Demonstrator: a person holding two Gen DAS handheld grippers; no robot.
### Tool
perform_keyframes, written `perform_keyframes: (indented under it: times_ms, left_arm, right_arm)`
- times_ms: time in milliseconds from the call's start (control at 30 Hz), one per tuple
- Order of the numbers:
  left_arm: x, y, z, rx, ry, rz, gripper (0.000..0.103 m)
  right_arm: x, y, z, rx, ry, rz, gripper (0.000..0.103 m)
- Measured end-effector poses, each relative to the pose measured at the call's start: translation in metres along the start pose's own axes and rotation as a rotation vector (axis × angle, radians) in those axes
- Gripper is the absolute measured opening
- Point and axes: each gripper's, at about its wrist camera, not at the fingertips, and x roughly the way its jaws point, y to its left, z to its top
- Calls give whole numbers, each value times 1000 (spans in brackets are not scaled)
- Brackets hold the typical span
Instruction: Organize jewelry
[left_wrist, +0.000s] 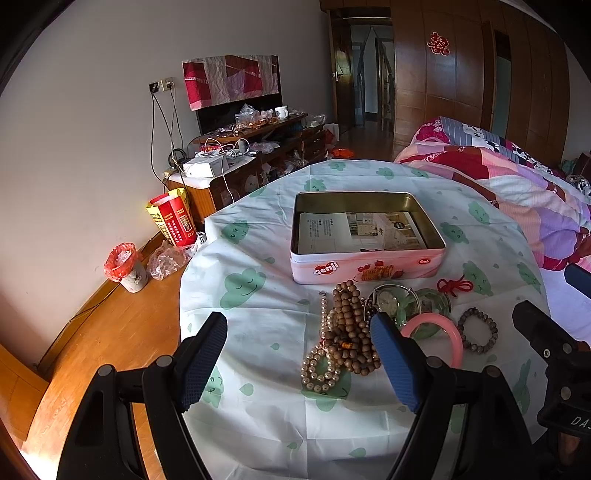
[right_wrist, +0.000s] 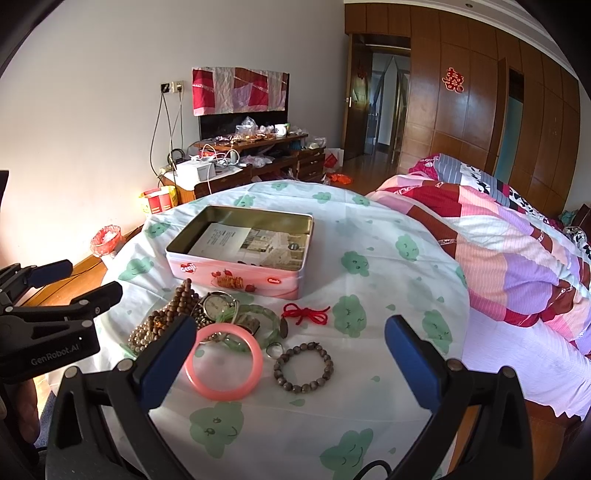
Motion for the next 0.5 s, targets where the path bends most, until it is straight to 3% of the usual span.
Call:
perform_keyframes:
  times_ms: [500]
  left_arm:
    - [1, -1, 0, 2, 3, 1, 80]
  right_arm:
    - [1, 0, 0, 0, 2, 1, 103]
